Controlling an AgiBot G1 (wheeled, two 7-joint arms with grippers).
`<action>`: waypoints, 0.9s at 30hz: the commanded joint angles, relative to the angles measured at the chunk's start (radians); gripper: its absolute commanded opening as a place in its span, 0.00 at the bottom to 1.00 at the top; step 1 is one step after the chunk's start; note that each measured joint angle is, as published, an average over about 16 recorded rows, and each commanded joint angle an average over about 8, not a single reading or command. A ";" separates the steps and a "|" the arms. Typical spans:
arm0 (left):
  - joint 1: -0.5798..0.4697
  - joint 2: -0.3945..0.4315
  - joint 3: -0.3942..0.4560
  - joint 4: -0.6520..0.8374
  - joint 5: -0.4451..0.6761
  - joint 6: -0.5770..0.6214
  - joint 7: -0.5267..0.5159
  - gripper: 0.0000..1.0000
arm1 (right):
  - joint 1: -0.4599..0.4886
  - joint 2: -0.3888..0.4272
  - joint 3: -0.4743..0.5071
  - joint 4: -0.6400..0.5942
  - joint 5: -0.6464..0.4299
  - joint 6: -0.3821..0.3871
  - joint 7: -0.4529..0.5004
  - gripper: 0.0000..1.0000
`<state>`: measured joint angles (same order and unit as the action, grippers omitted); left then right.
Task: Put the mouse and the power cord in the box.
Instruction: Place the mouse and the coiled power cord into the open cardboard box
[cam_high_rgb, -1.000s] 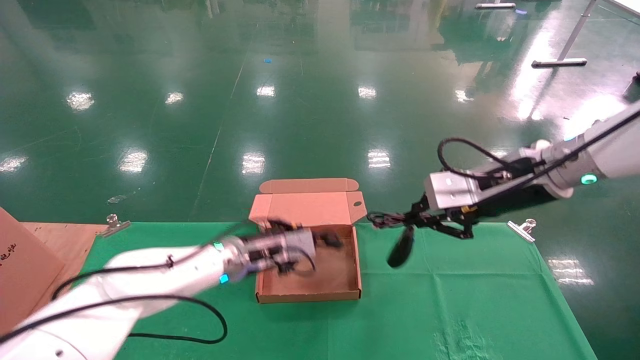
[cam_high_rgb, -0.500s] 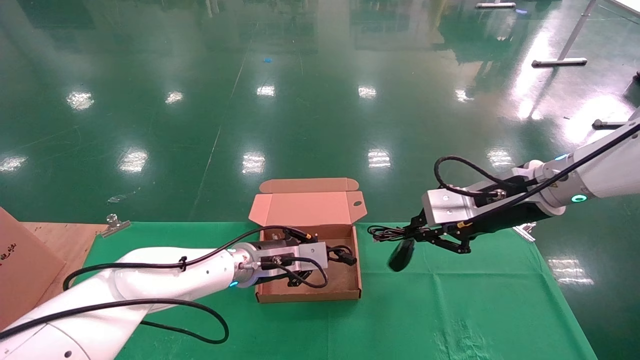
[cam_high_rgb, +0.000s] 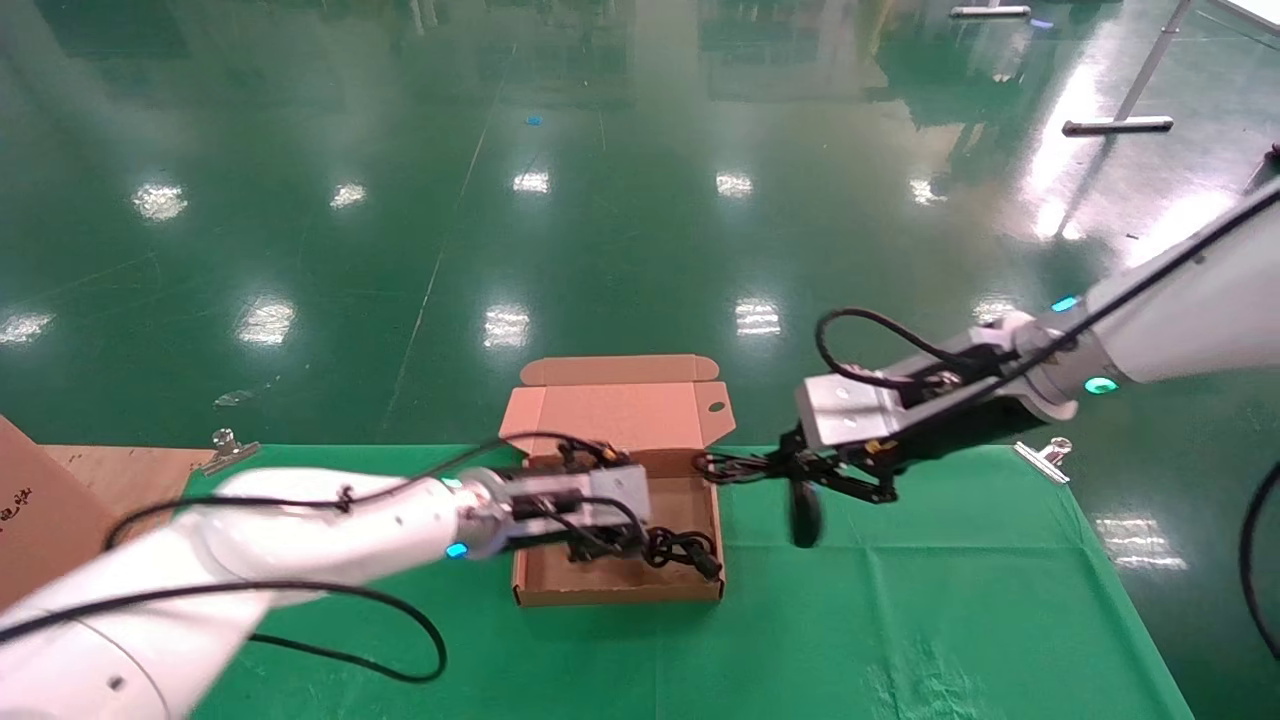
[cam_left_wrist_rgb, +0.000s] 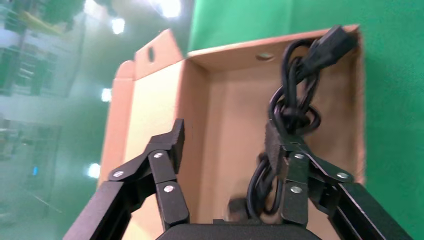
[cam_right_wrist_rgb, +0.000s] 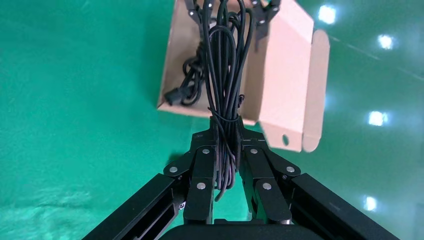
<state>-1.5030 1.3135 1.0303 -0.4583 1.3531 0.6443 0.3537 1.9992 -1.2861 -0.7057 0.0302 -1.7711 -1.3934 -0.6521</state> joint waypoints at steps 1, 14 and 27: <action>-0.011 -0.010 -0.007 0.008 -0.025 0.018 0.016 1.00 | 0.004 -0.014 0.000 0.000 0.000 0.002 0.005 0.00; -0.041 -0.290 -0.151 -0.043 -0.232 0.259 0.118 1.00 | -0.087 -0.086 -0.032 0.208 0.023 0.108 0.125 0.00; -0.001 -0.486 -0.218 -0.098 -0.336 0.395 0.158 1.00 | -0.276 -0.089 -0.243 0.495 0.096 0.497 0.273 0.00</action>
<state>-1.5013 0.8402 0.8126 -0.5485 1.0169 1.0331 0.5126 1.7320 -1.3753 -0.9508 0.5150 -1.6750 -0.9236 -0.3809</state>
